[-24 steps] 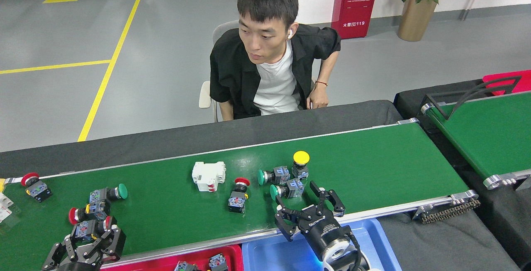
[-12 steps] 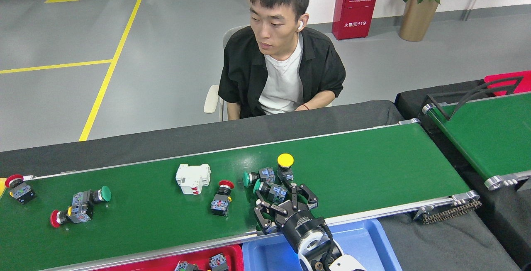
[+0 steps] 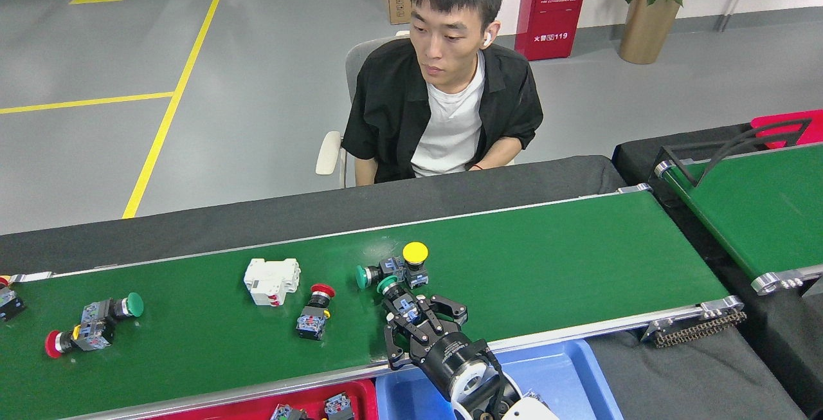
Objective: Pick switch part from conveyor to tray
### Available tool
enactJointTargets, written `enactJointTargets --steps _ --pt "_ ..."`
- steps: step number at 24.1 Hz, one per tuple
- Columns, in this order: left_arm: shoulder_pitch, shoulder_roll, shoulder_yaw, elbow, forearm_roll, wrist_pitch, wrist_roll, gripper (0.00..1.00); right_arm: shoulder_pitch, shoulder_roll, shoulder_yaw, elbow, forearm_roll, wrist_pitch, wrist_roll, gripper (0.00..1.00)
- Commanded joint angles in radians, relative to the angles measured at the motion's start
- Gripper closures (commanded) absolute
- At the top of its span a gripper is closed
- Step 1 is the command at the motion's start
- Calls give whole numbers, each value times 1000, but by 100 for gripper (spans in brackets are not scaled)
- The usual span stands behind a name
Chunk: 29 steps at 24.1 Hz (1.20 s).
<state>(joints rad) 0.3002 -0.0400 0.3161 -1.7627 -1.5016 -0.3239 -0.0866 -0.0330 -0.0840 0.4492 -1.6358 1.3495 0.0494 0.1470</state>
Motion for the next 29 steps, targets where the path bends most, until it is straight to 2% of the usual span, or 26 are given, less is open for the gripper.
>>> enactJointTargets --steps 1,4,8,11,12,14,15,16,17,19,23,29 --pt "7 11 3 -12 -2 140 42 0 28 -17 11 -82 2 -80 -1 99" --pt "24 9 6 -12 -2 160 45 0 56 -20 63 -118 43 -154 0 99" --pt "20 14 -9 -12 -22 160 105 0 48 -13 160 -119 100 -215 0 98" --pt "4 15 -12 -12 -85 155 117 0 47 -5 278 -118 143 -223 3 91" --pt "-4 17 -20 -12 -92 151 123 0 47 -5 318 -118 171 -224 5 85" --pt "-23 22 -63 -11 -94 149 123 0 47 -3 382 -116 200 -230 5 62" --pt "-35 23 -85 -11 -92 149 123 0 47 0 407 -116 209 -230 5 40" --pt "-46 23 -97 -11 -92 147 120 0 47 1 417 -116 215 -230 5 6" --pt "-61 23 -108 -11 -91 144 113 0 45 3 419 -114 217 -232 5 1" --pt "-105 23 -124 -6 -89 106 100 0 39 6 417 -114 217 -232 5 0" --pt "-190 14 -135 9 -83 -17 -36 0 39 3 416 -114 217 -230 2 0" --pt "-269 22 -213 129 -89 -30 -68 0 38 1 417 -116 217 -233 -1 0"
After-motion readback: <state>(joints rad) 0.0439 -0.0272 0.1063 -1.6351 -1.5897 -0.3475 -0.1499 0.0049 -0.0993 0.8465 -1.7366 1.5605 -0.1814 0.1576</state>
